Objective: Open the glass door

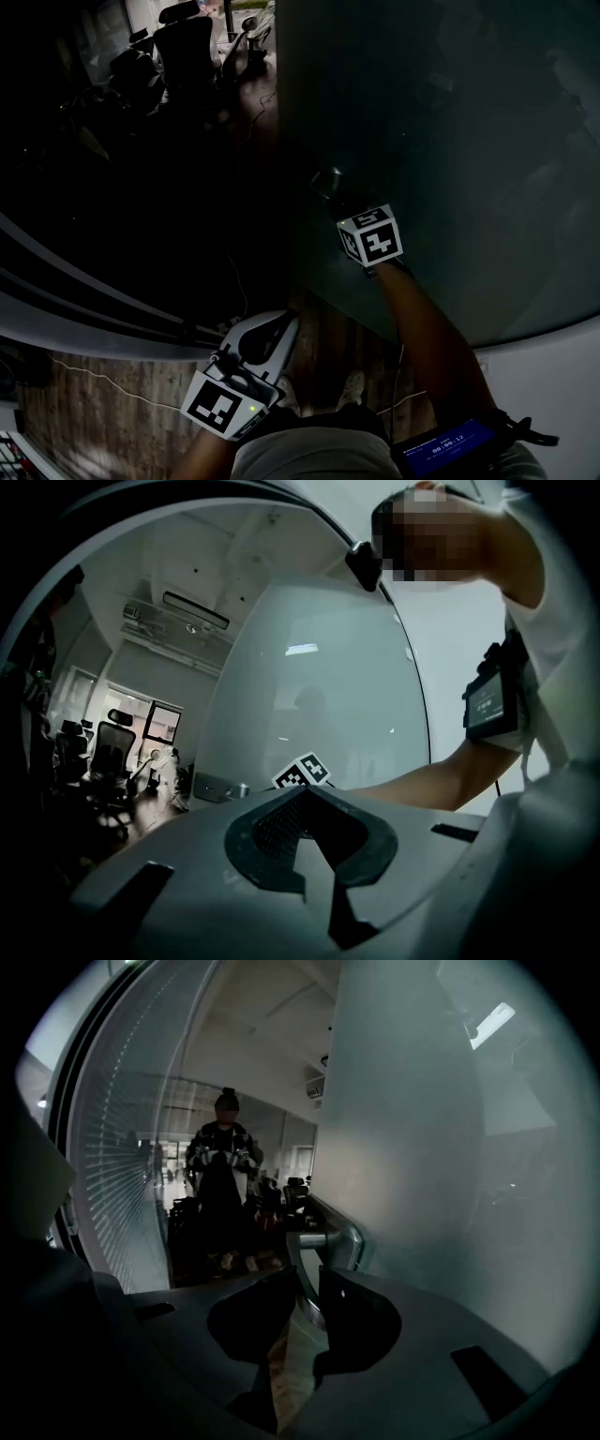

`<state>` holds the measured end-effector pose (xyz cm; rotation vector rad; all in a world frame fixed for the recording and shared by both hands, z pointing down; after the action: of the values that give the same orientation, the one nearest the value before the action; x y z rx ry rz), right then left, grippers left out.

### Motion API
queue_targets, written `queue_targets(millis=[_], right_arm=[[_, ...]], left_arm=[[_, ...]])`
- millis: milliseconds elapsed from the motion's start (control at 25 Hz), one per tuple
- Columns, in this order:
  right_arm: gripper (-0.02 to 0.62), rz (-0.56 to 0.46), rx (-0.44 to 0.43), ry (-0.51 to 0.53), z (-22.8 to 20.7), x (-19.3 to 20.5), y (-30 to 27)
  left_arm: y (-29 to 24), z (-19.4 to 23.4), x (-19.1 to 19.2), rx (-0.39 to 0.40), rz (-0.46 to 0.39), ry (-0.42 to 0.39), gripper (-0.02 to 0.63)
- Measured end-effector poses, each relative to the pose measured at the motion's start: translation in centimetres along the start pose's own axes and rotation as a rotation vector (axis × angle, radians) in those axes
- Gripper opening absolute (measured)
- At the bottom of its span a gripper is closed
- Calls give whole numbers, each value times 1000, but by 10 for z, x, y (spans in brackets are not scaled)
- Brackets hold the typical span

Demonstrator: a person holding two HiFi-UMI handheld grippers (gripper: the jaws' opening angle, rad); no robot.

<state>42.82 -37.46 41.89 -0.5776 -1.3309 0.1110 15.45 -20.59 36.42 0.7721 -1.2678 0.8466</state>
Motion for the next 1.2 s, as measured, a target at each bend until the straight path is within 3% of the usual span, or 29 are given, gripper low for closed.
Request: queue_targets(millis=[160,360,560,800,1200], right_arm=[[77,7,23,-24,-27,-3,-11],[71,7,17,-91,-60,-2,-20],[71,27,99,-54,-80,-7,-27],[69,29,113,-83,-102,-4,-37],[69,66,222,-37,-125,-7,-32]], left_arm=[[-10,-3,1,-27,-10,9,0],[-14,-2,-9,-48,-88,8,0],[-2,7,-4,-108,22,47,1],[2,9,-5,-121,4,29,2],[16,12,-5,-133,24,34,0]])
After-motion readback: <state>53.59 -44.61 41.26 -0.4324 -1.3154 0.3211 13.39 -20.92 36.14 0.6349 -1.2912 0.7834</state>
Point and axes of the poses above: the fingertips, and each gripper's own axes: y backward along the fingers, z to its left, x out of its underside, the point moved 10 cm from there along y, backward along the fingers, and after that the axes turned 4 degrees about -x, right-handed, at the moved point
